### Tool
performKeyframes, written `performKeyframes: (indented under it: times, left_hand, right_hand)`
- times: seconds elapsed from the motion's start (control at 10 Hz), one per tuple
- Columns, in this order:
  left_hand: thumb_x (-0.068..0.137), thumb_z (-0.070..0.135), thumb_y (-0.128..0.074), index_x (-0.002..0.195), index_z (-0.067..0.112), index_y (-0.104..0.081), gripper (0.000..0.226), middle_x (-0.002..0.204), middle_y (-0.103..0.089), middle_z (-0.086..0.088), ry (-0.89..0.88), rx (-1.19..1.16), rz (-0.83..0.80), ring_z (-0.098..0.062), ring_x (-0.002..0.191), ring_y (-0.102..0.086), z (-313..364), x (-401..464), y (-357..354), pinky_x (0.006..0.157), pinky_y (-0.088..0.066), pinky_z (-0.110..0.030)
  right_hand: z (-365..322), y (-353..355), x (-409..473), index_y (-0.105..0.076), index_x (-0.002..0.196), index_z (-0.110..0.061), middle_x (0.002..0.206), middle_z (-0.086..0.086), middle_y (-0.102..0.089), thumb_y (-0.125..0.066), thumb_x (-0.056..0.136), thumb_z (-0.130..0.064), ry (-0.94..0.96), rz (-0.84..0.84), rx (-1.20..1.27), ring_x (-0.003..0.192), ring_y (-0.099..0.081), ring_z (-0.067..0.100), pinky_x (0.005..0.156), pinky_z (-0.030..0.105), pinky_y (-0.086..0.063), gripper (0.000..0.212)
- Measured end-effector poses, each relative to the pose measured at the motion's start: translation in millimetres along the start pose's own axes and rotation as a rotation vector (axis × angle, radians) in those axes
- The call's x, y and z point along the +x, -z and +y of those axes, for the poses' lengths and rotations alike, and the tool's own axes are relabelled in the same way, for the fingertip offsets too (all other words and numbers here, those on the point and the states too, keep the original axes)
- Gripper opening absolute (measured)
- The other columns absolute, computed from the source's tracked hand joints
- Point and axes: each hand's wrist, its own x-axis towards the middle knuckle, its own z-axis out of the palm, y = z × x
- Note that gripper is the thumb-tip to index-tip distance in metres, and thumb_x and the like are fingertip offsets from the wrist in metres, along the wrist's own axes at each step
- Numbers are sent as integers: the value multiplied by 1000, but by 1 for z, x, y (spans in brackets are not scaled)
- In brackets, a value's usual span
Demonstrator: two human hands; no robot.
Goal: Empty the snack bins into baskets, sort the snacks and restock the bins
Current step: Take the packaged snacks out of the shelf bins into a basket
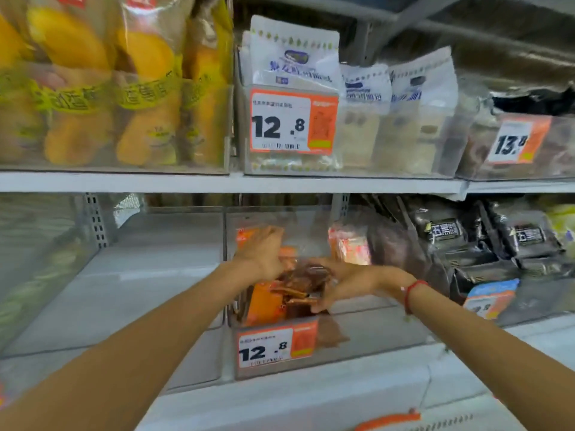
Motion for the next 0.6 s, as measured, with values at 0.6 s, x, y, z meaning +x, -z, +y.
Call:
performKeyframes:
  times: [0.6]
  left_hand:
    - [98,31,-53,119,11,-57,30,118,-61,-7,111,619,-131,-22,110,-58,4,25,-16,84,-45,-29]
  right_hand:
    - [44,-8,20,-62,109,-22,105,0,-60,-73,69,-2,-120,224,291,103,-57,20,84,28,-50,46]
